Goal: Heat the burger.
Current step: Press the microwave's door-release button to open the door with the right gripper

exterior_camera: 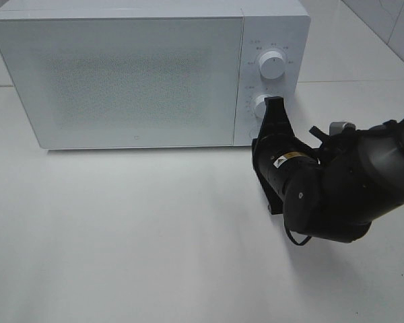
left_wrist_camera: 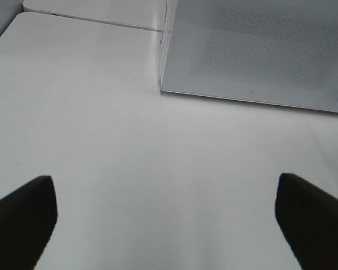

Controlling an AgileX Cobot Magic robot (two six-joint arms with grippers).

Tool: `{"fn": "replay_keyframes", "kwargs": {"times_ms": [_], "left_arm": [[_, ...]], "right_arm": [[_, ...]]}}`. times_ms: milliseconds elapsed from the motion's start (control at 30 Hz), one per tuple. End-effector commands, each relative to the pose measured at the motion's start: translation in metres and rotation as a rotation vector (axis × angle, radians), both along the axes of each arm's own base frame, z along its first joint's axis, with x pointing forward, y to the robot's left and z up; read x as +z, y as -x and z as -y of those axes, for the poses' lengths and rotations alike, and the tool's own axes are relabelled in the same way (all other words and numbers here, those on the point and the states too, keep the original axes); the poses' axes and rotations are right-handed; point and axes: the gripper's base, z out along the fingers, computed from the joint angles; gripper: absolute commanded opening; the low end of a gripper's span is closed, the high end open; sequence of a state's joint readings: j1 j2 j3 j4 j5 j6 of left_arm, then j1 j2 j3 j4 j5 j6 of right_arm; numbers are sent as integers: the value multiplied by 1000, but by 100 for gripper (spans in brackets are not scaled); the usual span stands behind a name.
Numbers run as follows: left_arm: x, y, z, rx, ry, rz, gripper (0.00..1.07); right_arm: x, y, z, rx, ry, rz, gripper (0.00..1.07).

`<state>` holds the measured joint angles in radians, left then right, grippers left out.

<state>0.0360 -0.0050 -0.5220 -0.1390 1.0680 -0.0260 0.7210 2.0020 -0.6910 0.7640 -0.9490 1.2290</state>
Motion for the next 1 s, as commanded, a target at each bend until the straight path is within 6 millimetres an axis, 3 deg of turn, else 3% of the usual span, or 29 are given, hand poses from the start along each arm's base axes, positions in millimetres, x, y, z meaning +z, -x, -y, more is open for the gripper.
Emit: {"fn": "replay_keyframes", "kwargs": {"times_ms": [33, 367, 1000], "left_arm": [[-2, 2, 0, 2, -2, 13, 98], [-2, 2, 0, 2, -2, 13, 98], [-2, 2, 0, 2, -2, 13, 98]], "right_arm": [[-4, -11, 3, -26, -10, -24, 0], [-12, -31, 5, -46, -12, -39, 0], [-20, -50, -1, -59, -21, -20, 0]]}}
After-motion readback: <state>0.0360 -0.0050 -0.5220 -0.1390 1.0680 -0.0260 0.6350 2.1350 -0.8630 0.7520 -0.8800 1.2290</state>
